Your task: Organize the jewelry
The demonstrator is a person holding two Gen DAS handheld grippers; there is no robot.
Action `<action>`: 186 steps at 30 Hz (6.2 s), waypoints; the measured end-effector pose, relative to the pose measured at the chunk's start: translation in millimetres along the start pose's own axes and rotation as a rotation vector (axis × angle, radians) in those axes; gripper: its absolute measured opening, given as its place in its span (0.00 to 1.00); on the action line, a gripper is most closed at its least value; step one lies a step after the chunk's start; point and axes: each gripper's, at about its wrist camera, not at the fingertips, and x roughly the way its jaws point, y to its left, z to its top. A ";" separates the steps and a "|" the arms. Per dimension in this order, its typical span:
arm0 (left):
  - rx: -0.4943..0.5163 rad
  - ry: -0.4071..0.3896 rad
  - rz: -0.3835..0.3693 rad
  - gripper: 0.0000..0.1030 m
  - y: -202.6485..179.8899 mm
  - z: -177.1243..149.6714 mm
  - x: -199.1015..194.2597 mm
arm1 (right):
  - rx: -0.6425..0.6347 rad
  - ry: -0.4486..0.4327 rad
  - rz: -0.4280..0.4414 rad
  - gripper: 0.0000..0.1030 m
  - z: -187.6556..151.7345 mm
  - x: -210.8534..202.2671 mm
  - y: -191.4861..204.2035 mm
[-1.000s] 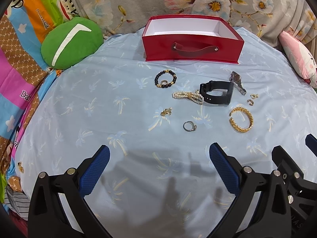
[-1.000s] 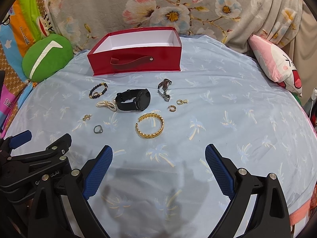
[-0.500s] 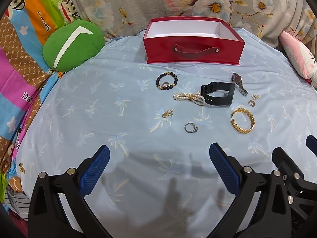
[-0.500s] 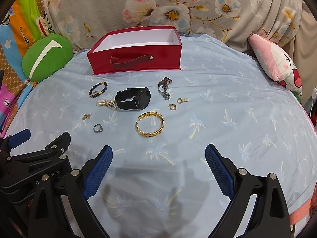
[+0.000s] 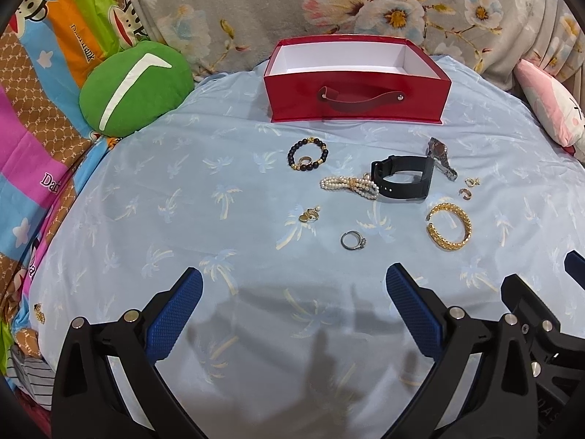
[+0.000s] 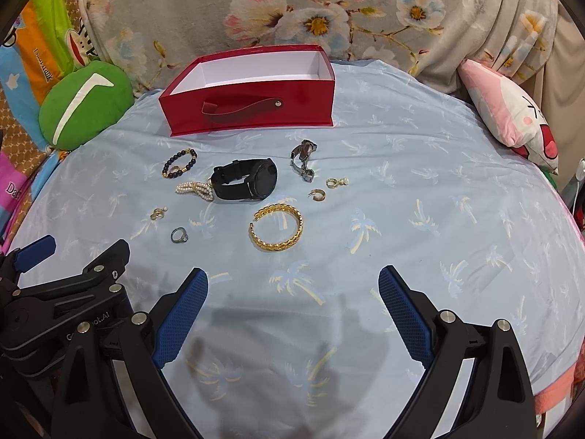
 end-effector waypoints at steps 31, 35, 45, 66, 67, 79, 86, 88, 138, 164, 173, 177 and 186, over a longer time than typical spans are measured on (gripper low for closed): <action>-0.018 0.009 -0.020 0.95 1.8 -3.4 5.2 | 0.008 0.002 0.005 0.90 -1.9 3.9 -1.0; -0.045 -0.012 -0.042 0.95 4.5 -4.6 7.4 | 0.006 0.005 0.004 0.90 -2.5 4.5 -0.8; -0.055 0.100 -0.080 0.95 9.6 -2.2 37.4 | -0.002 0.021 -0.012 0.90 8.7 24.5 -4.2; -0.168 0.104 -0.034 0.95 58.8 87.4 127.4 | 0.077 0.057 0.000 0.81 118.9 152.2 -36.0; -0.168 0.102 -0.033 0.95 58.0 89.6 129.4 | 0.083 0.064 0.004 0.79 122.9 159.9 -36.9; -0.130 0.119 -0.100 0.95 30.4 97.9 141.8 | 0.106 0.133 0.066 0.51 139.1 210.1 -28.1; -0.092 0.124 -0.137 0.95 13.6 93.8 136.8 | 0.066 0.123 0.088 0.07 140.0 203.5 -16.2; -0.086 0.122 -0.148 0.95 9.4 93.6 133.1 | 0.072 0.125 0.105 0.06 139.7 200.8 -17.2; -0.042 -0.057 -0.294 0.12 -32.1 148.8 56.9 | 0.075 -0.010 0.116 0.05 115.6 58.7 -47.0; -0.048 -0.231 -0.267 0.13 13.7 323.1 84.6 | -0.054 -0.256 0.252 0.05 311.3 92.7 21.4; -0.043 -0.170 -0.259 0.13 -2.3 350.4 155.9 | -0.019 -0.175 0.247 0.05 353.5 171.8 22.8; -0.047 -0.139 -0.252 0.13 -7.2 351.6 184.1 | -0.019 -0.138 0.242 0.05 355.0 198.6 24.8; -0.062 -0.173 -0.199 0.46 -11.0 346.7 201.2 | -0.038 -0.144 0.190 0.24 352.4 223.4 28.4</action>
